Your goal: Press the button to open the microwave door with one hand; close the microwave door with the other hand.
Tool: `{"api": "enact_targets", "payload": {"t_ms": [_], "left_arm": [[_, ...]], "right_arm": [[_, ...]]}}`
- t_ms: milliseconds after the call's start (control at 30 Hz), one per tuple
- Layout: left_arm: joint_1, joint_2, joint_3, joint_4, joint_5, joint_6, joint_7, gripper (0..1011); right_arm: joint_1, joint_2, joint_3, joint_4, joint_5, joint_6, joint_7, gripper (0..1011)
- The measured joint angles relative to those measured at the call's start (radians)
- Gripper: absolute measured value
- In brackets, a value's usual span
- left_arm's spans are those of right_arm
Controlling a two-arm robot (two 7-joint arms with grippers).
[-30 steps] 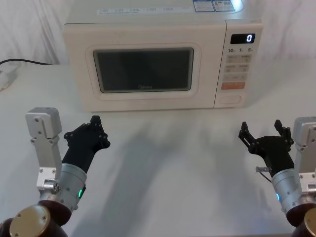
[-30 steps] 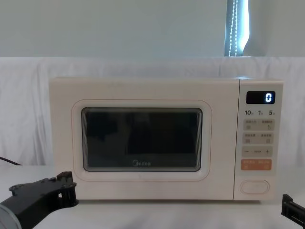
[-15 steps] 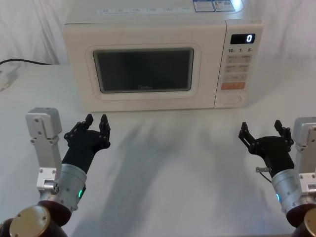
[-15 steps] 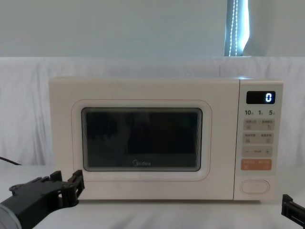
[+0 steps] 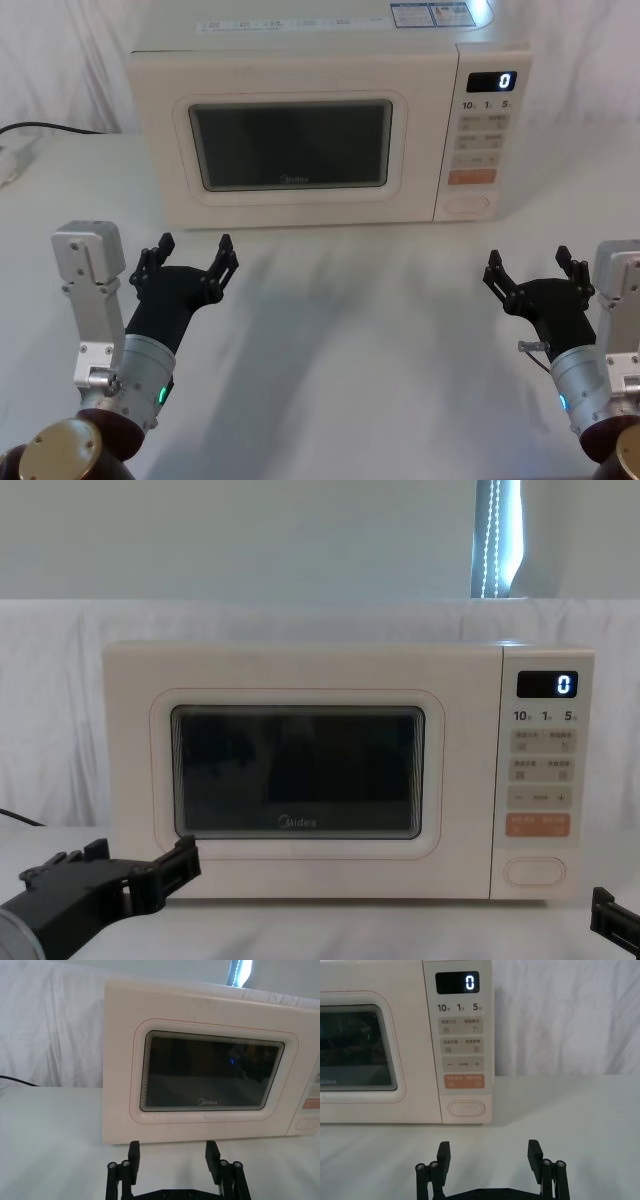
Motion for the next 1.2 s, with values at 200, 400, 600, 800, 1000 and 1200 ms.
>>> {"api": "enact_targets", "payload": {"t_ms": [200,400,600,800,1000,1200], "left_arm": [[0.000,0.000,0.000,0.000,0.000,0.000,0.000,981],[0.000,0.000,0.000,0.000,0.000,0.000,0.000,1001],[0.000,0.000,0.000,0.000,0.000,0.000,0.000,1001],[0.000,0.000,0.000,0.000,0.000,0.000,0.000,1001],[0.000,0.000,0.000,0.000,0.000,0.000,0.000,1001],[0.000,0.000,0.000,0.000,0.000,0.000,0.000,1001]], "right_arm": [[0.000,0.000,0.000,0.000,0.000,0.000,0.000,1002],[0.000,0.000,0.000,0.000,0.000,0.000,0.000,1002],[0.000,0.000,0.000,0.000,0.000,0.000,0.000,1002],[0.000,0.000,0.000,0.000,0.000,0.000,0.000,1002],[0.000,0.000,0.000,0.000,0.000,0.000,0.000,1002],[0.000,0.000,0.000,0.000,0.000,0.000,0.000,1002]]}}
